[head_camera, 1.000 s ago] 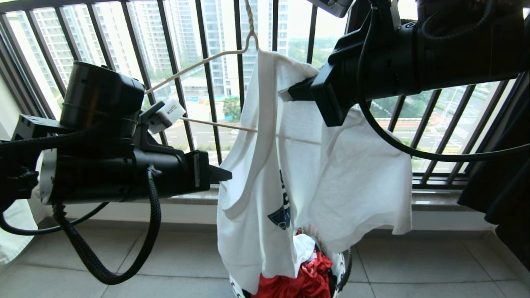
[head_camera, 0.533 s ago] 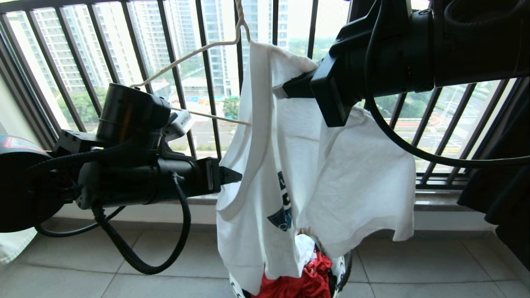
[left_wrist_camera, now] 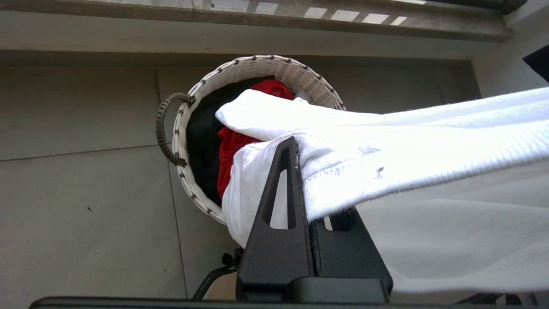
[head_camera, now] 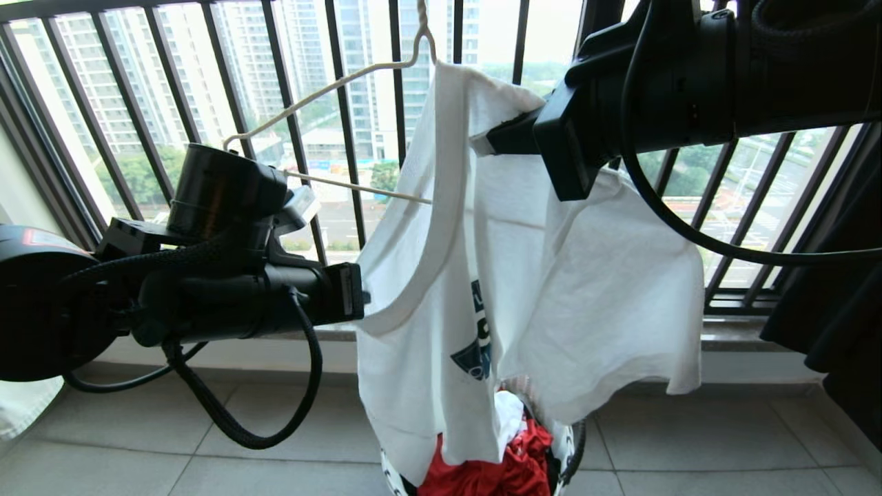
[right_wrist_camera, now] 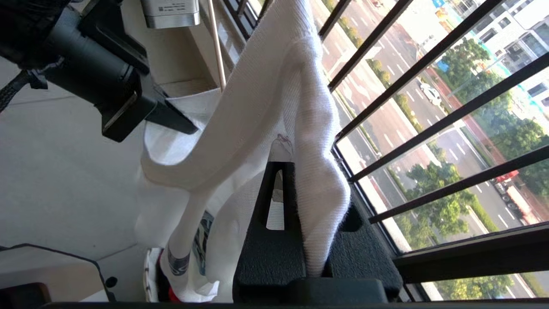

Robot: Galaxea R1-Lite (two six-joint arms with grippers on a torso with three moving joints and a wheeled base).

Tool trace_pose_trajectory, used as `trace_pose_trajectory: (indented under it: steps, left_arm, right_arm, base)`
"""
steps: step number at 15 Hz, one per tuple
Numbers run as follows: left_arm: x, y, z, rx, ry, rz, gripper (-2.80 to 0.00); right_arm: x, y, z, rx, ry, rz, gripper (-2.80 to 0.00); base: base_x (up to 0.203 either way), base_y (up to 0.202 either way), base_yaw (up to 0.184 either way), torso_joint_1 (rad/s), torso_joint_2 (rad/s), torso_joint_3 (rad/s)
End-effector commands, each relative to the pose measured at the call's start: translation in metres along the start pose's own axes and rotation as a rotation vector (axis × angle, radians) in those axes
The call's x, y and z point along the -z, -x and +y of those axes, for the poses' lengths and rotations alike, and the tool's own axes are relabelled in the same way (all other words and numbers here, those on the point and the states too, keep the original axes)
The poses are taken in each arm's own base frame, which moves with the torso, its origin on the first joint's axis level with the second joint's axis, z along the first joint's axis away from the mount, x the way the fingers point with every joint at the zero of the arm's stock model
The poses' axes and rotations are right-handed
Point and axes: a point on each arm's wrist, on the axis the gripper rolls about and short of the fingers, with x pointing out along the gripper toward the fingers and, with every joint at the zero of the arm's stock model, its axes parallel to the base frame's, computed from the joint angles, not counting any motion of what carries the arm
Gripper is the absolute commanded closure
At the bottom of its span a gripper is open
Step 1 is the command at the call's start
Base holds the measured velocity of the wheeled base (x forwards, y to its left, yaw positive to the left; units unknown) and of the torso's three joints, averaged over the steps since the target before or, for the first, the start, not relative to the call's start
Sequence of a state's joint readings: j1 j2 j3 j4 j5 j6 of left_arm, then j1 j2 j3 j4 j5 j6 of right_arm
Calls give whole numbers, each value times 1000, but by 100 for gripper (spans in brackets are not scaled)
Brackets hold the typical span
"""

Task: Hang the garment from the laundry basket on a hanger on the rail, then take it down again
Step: Hang the clothes on the clothes rack

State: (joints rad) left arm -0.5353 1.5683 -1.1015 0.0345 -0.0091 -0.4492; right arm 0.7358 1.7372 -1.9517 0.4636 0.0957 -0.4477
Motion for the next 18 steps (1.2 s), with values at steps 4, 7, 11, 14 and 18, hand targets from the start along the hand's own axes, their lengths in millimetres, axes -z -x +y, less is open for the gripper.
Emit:
trace_pose_trajectory:
  steps: [4, 7, 11, 14, 18]
  left_arm:
    - [-15, 3, 19, -55, -4, -47, 0]
    - [-20, 3, 31, -90, -3, -59, 0]
    - [-25, -4, 45, -131, 12, -63, 0]
    - [-33, -3, 53, -155, 28, -87, 0]
    - [-37, -2, 57, -167, 36, -100, 0]
  right_arm:
    - [7, 11, -8, 28, -7, 23, 0]
    - [8, 21, -7, 32, -8, 24, 0]
    - [4, 36, -7, 41, -5, 4, 0]
    - [7, 44, -4, 31, -7, 30, 0]
    - [7, 57, -2, 30, -5, 30, 0]
  base:
    - [0, 0, 0, 0, 0, 0]
    - [0, 0, 0, 0, 0, 0]
    - [0, 0, 0, 0, 0, 0]
    - [0, 0, 0, 0, 0, 0]
    - [0, 0, 0, 0, 0, 0]
